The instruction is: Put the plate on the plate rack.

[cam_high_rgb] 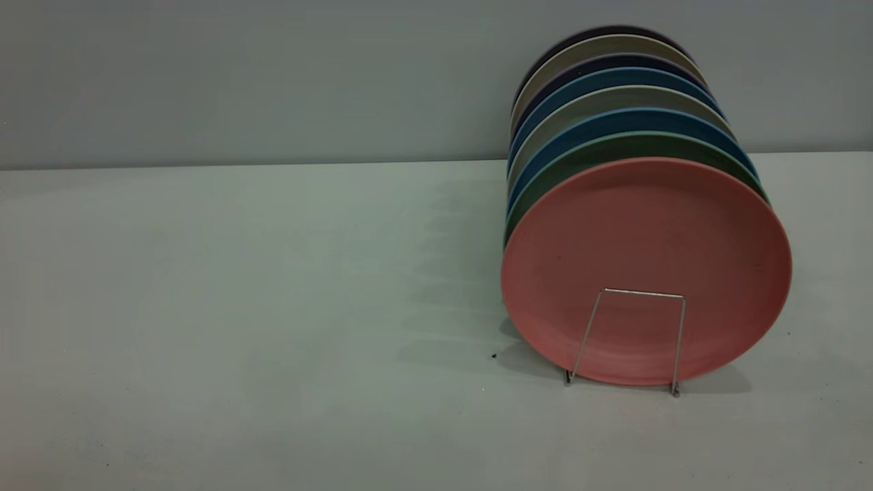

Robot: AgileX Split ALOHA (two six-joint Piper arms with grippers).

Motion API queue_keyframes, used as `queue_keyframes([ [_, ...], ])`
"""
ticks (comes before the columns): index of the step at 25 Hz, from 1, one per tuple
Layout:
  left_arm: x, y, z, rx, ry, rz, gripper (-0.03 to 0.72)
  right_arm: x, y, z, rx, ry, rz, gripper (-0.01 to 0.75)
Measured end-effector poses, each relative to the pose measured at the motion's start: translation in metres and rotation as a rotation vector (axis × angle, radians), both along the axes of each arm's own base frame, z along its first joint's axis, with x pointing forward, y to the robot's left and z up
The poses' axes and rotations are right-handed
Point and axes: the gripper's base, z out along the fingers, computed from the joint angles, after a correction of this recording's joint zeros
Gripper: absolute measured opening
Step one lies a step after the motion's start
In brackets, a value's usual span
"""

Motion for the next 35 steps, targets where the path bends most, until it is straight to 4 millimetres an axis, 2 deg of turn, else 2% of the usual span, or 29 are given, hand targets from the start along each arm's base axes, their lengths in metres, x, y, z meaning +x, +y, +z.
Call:
queue_keyframes([
  [10, 0.0012, 0.0024, -0.0050, 0.022, 0.026, 0.017, 0.435, -0.0103, -0.0025, -0.0004, 0.018, -0.069, -0.003, 0.345],
  [32, 0.0012, 0.0025, -0.0050, 0.022, 0.026, 0.017, 0.433, -0.0105, -0.0025, -0.0005, 0.020, -0.068, -0.002, 0.346],
  [35, 0.0013, 0.0023, -0.0050, 0.021, 0.026, 0.028, 0.433, -0.0102, -0.0020, -0.0005, 0.018, -0.069, -0.044, 0.346],
])
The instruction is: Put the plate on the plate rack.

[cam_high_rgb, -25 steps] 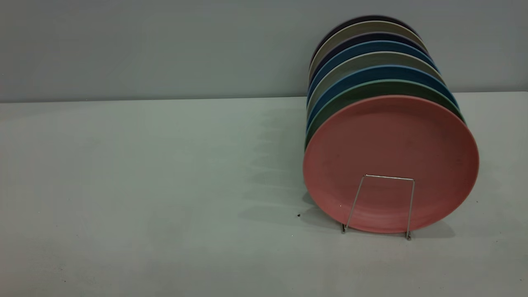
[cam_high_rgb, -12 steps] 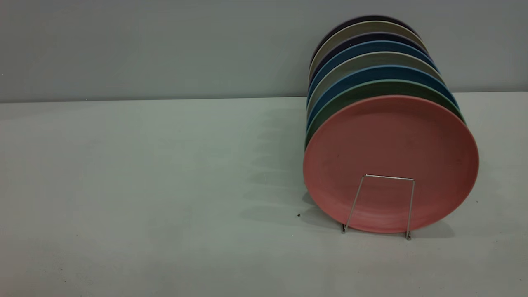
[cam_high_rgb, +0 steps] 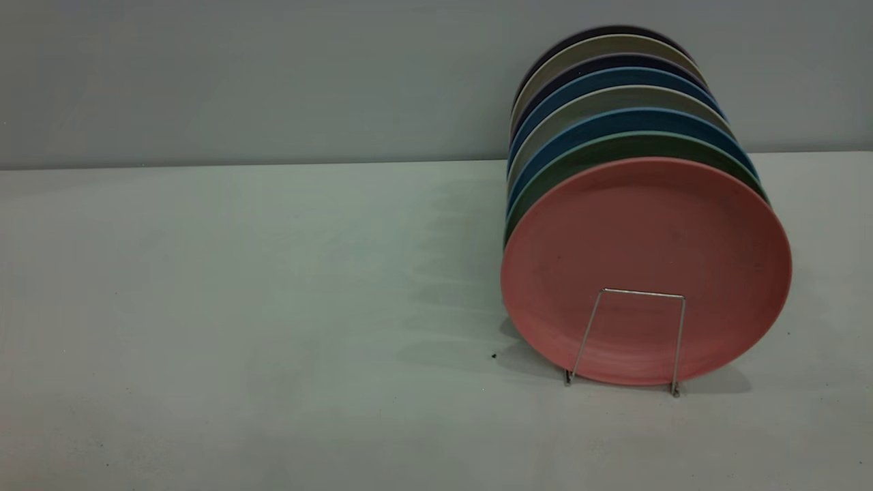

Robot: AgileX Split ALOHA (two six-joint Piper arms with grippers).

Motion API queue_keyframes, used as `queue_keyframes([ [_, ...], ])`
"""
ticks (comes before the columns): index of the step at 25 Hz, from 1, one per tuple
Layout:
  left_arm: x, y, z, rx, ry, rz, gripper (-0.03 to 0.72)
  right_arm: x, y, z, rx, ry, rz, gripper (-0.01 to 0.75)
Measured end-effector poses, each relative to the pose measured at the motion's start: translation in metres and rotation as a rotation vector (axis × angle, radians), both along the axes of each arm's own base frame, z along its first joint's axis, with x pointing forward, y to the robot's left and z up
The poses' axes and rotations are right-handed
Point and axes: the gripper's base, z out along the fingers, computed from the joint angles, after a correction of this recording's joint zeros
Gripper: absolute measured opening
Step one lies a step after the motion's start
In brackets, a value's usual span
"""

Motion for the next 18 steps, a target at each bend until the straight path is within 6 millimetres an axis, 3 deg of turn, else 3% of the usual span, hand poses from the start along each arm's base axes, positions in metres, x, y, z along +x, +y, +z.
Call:
queue_keyframes([
  [7, 0.0005, -0.0009, 0.0000, 0.001, 0.000, 0.052, 0.433, 0.0014, 0.0018, 0.0000, 0.000, -0.001, -0.180, 0.346],
  [18, 0.0007, -0.0013, 0.0000, 0.001, 0.000, 0.072, 0.433, 0.0015, 0.0019, 0.0000, 0.000, -0.001, -0.196, 0.346],
])
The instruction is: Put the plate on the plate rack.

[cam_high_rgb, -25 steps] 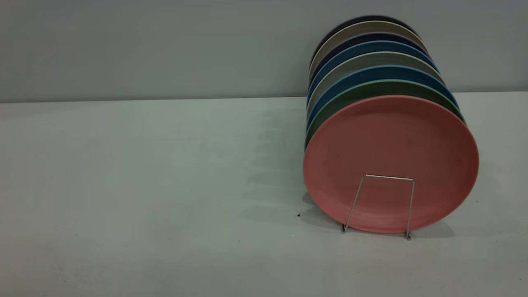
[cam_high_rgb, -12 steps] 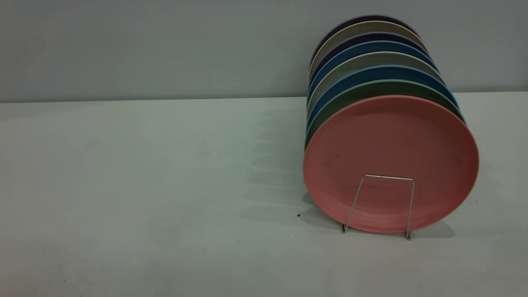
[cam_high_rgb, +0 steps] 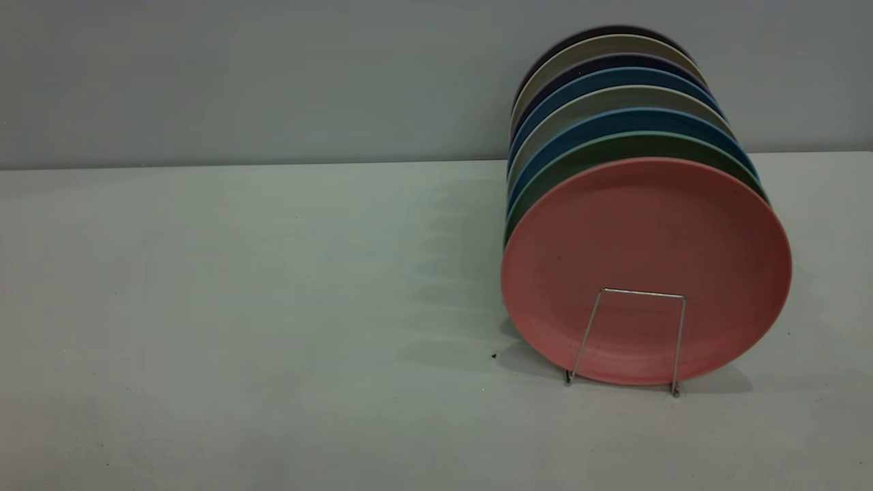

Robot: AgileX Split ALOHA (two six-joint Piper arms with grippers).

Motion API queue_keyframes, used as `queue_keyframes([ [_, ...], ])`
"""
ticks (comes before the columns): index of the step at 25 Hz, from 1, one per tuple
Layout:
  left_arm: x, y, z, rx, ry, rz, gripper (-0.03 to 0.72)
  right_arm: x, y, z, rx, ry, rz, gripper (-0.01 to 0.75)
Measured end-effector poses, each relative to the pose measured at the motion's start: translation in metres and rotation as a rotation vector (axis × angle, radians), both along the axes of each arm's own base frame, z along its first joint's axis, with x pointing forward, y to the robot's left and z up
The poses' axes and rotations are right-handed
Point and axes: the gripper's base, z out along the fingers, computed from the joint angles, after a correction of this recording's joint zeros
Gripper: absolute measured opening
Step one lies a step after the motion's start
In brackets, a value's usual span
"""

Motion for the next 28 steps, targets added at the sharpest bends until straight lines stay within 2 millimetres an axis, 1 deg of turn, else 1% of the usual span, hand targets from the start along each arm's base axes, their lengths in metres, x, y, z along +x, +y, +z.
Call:
queue_keyframes([
  [28, -0.0002, 0.0004, 0.0000, -0.002, 0.000, -0.022, 0.433, -0.0001, 0.0000, 0.0000, 0.000, -0.001, -0.001, 0.346],
])
